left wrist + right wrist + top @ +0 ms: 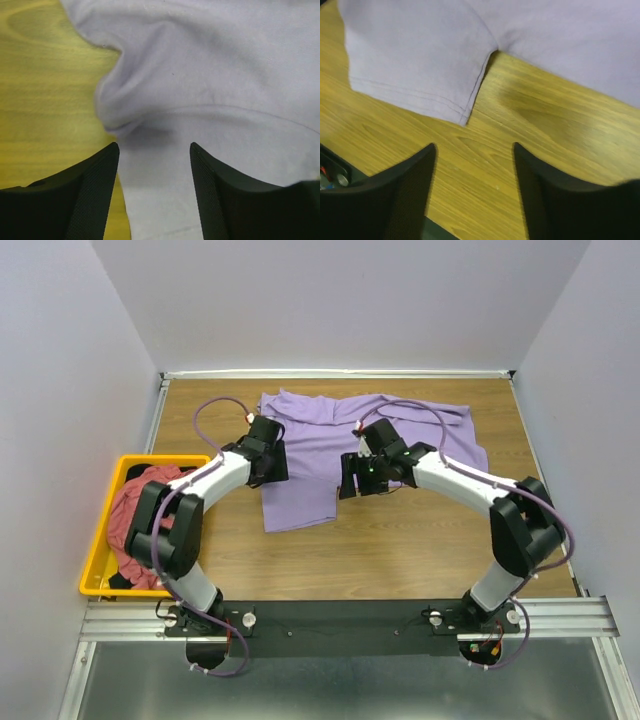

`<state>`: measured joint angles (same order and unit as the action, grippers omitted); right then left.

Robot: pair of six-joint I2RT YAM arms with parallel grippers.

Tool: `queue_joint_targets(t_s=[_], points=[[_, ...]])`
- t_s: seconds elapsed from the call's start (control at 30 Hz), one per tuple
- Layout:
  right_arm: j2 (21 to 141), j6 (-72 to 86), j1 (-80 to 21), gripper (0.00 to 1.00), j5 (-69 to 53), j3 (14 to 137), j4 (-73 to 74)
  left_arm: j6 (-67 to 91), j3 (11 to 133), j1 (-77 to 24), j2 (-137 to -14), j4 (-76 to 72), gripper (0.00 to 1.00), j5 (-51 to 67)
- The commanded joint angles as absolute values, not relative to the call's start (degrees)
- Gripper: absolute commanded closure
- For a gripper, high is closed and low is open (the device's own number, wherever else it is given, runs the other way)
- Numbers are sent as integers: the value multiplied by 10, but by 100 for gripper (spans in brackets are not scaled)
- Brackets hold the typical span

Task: Fold and stack the t-shirts
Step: Flatten the tshirt out

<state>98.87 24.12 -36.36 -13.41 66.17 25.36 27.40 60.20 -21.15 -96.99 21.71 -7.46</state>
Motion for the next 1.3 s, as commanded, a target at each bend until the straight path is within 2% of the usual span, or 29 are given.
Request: queue_joint_targets(t_s=[0.0,0.07,0.2,0.4,0.93,0.97,1.0,1.1,1.2,1.23,1.27], points=[[930,228,-361,24,-27,682,308,310,588,-235,-886,271,31,-107],[916,230,-360,16,-4,676,335,338,556,-250,-853,284,29,-114],[884,244,-355,9,77,650,366,387,490,-275,-810,294,29,-115],[828,266,-353,8,83,596,374,424,437,-292,-795,285,32,-135],[720,281,-353,8,105,510,379,439,424,-299,-867,260,40,-156],[714,283,-353,8,107,507,381,438,423,-299,-876,258,45,-151],[710,284,-353,8,108,505,381,438,423,-300,-879,256,46,-149],[701,287,-352,8,116,502,383,439,418,-305,-892,256,63,-138],[697,287,-351,5,137,502,383,443,420,-315,-896,263,87,-141],[698,289,-346,4,153,502,384,446,421,-316,-894,265,99,-143],[701,289,-342,3,156,504,384,446,424,-316,-891,271,100,-145]])
